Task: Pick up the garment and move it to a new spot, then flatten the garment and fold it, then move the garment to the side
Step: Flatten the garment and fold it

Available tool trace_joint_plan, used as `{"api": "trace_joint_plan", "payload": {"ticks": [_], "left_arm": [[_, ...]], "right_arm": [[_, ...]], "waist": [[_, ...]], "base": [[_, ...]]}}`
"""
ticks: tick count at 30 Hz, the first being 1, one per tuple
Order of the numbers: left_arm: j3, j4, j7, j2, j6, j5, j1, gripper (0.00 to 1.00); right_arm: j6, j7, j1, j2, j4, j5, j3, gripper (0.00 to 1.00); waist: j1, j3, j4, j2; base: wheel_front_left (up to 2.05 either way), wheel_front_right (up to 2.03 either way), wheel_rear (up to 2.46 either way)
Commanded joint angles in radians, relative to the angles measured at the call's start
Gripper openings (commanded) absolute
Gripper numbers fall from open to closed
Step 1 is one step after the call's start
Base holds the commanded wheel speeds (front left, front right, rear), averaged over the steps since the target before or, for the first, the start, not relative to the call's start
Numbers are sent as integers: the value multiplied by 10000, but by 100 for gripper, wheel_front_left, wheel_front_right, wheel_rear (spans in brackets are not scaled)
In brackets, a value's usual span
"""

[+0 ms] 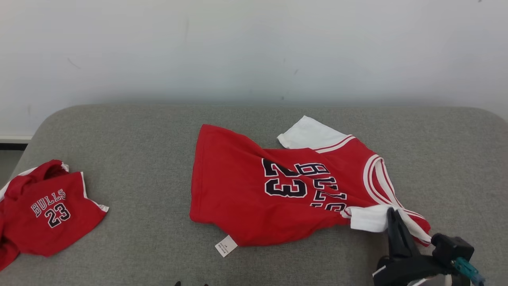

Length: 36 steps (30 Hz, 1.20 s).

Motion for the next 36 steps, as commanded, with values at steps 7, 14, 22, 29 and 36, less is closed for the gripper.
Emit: {"api": "trace_joint_plan", "payload": {"ticks": [7,14,22,29,36], "left_arm": [[-211,252,-34,-1,-37,-46,-163,100],[-341,492,-34,-1,-69,-78,-336,100],[-241,444,-34,-4,32,-179,-219,100],[-328,351,-34,-2,66,-282,-171,100],[-442,264,-34,-1,66,-362,-440,100]], "right_arm": [[-26,-7,-1601,-6,811,-827,31,0],[-26,-6,-3461,118,2464,-1730,-512,100],[-26,-6,-2973,172,2656,-1634,-295,100],[-26,-6,-2233,184,2952,-1641,-477,100],[-26,-7,-2685,95,3292,-1958,-307,100]], "waist": [[0,189,365,0],[0,464,745,0],[0,340,604,0],[0,298,274,0],[0,713,313,0]], "base": [[0,0,0],[0,0,0],[0,0,0],[0,0,0],[0,0,0]]}}
